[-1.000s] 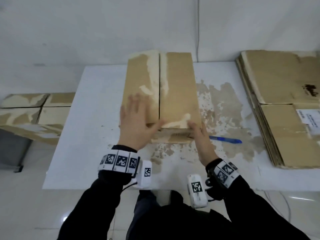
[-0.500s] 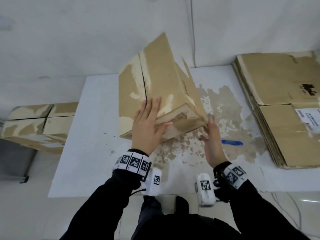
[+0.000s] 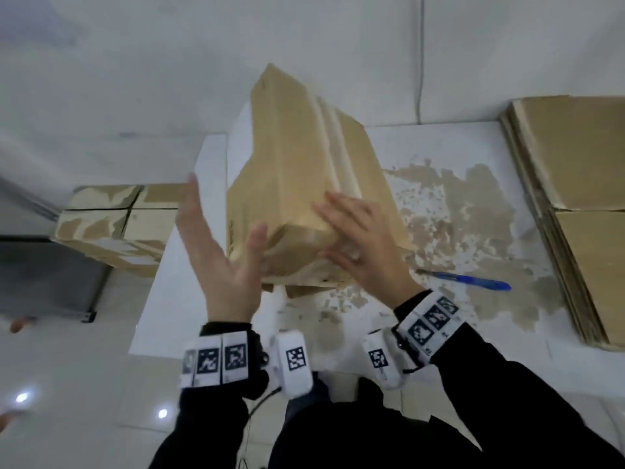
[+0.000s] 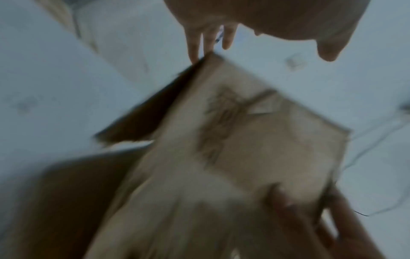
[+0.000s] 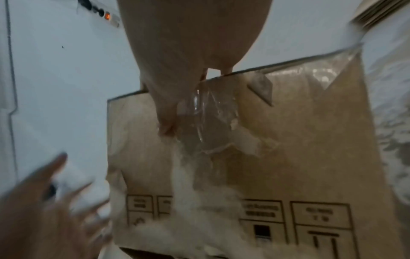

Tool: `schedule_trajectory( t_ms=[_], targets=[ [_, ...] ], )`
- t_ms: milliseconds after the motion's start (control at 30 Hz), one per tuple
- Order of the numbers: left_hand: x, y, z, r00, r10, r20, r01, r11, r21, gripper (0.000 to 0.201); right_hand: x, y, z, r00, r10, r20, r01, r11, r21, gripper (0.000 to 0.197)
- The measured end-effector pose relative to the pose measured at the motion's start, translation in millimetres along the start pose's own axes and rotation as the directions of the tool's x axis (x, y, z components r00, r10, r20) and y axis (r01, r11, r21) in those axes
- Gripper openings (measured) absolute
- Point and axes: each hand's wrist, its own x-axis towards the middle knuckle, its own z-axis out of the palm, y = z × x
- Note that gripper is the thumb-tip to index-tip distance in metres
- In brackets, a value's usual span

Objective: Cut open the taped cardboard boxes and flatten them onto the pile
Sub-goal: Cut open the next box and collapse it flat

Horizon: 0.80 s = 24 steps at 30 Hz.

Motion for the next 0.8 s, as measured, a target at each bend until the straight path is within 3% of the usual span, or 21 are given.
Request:
schedule_trajectory(
  t_ms=[67,133,200,267,333,367,400,433,467,600,667,733,800],
  targets=[
    [15.5,2.8,0.8,0.983,-0.112,0.148,0.086,0.981,0.175,0.080,-3.3,-7.3,22.9,0.985,-0.140,0.096,0.146,0.988,-0.054,0.068],
    [26.4,-12.9,5.3,0.926,-0.295,0.236,0.200,0.913,0.355,0.074,-5.6,-11.9,34.2,0.969,-0.207,0.134,0.211,0.977,-0.015,0.059],
    [26.7,-34.9,2.4,0.902,-0.359,0.241,0.238,0.877,0.416,0.063,-12.0,-5.5,25.9,0.993,-0.103,0.052,0.099,0.992,0.077,0.048],
    [18.1,-58.0,-3.2,0.886,-0.407,0.222,0.305,0.873,0.381,0.059,-31.0,23.0,7.3,0.982,0.177,-0.068,-0.169,0.980,0.108,0.040],
    [5.3,-75.6,-5.1,0.884,-0.423,0.198,0.340,0.873,0.349,0.058,-62.1,71.4,-14.3,0.859,0.505,-0.089,-0.508,0.861,-0.017,0.041],
    [0.0,-81.1,-3.9,0.889,-0.419,0.184,0.341,0.874,0.346,0.058,-80.1,94.7,-23.4,0.749,0.660,-0.050,-0.660,0.740,-0.129,0.046],
    [-3.8,-84.2,-2.3,0.892,-0.416,0.175,0.338,0.873,0.351,0.057,-98.3,112.7,-30.0,0.630,0.776,-0.007,-0.752,0.608,-0.253,0.051],
    [-6.4,-85.7,-0.5,0.895,-0.411,0.172,0.333,0.874,0.354,0.056,-115.4,125.9,-33.9,0.549,0.836,0.012,-0.777,0.515,-0.361,0.052],
    [-7.0,-85.6,1.2,0.898,-0.404,0.171,0.328,0.877,0.352,0.055,-129.2,134.6,-34.6,0.524,0.852,0.013,-0.763,0.475,-0.439,0.049],
    [-6.0,-82.8,4.3,0.912,-0.373,0.174,0.302,0.893,0.332,0.053,-140.0,132.8,-32.3,0.598,0.798,-0.081,-0.698,0.468,-0.542,0.017],
    [-7.4,-83.8,3.6,0.907,-0.379,0.183,0.309,0.895,0.322,0.052,-126.3,123.2,-33.3,0.595,0.798,-0.095,-0.712,0.468,-0.522,0.008],
    [-7.7,-83.9,1.8,0.905,-0.375,0.203,0.304,0.901,0.308,0.052,-101.9,108.4,-36.5,0.596,0.798,-0.090,-0.755,0.519,-0.401,0.007],
    [-5.4,-85.3,-2.0,0.893,-0.371,0.253,0.295,0.909,0.294,0.052,-64.3,83.7,-42.7,0.631,0.769,-0.104,-0.773,0.613,-0.163,0.008]
  ],
)
